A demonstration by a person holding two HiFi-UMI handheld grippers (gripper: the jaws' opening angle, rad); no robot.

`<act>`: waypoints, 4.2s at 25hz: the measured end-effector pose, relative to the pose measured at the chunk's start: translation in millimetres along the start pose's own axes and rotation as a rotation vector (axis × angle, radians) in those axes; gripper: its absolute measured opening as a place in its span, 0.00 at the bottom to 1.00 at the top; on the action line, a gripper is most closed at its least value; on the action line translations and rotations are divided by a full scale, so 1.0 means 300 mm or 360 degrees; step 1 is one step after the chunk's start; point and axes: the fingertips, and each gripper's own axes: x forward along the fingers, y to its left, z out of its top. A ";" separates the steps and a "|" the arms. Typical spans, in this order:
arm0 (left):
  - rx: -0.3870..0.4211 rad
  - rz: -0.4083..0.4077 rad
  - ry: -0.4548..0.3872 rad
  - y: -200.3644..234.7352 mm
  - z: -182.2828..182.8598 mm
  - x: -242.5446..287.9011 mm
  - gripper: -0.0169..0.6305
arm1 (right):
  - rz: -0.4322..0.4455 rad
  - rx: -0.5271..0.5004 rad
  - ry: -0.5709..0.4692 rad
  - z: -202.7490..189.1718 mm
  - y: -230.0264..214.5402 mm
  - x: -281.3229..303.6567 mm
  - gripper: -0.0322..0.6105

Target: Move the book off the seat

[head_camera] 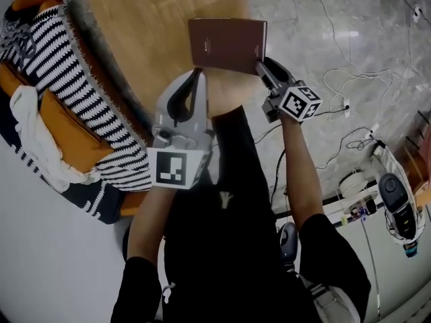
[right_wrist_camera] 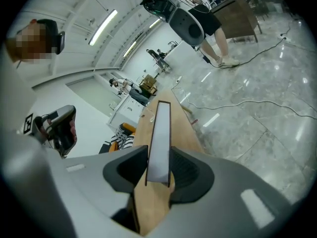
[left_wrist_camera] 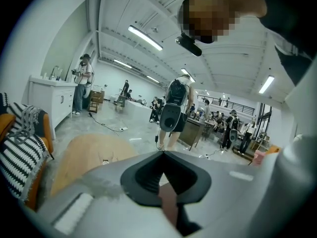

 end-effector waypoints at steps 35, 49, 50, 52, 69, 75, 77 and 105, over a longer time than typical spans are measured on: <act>-0.0064 -0.0076 0.0082 -0.054 -0.188 0.143 0.04 | 0.0436 0.0318 0.0034 -0.133 -0.281 0.101 0.29; -0.0079 -0.0227 0.0153 -0.189 -0.256 0.250 0.04 | 0.0488 0.0424 0.0027 -0.200 -0.361 0.123 0.29; -0.0081 -0.0231 0.0161 -0.189 -0.270 0.264 0.04 | 0.0482 0.0429 0.0028 -0.206 -0.378 0.129 0.30; -0.0086 -0.0237 0.0169 -0.191 -0.281 0.274 0.04 | 0.0468 0.0429 0.0019 -0.210 -0.393 0.129 0.30; -0.0107 -0.0254 0.0163 -0.197 -0.284 0.270 0.04 | 0.0457 0.0400 0.0017 -0.200 -0.356 0.117 0.38; -0.0109 -0.0243 0.0165 -0.194 -0.289 0.266 0.04 | 0.0446 0.0365 -0.0001 -0.193 -0.349 0.095 0.38; -0.0110 -0.0239 0.0165 -0.193 -0.290 0.265 0.04 | 0.0427 0.0350 0.0002 -0.189 -0.344 0.086 0.38; -0.0047 -0.0227 0.0174 -0.213 -0.206 0.285 0.04 | 0.0012 0.0229 -0.0089 -0.122 -0.220 -0.151 0.06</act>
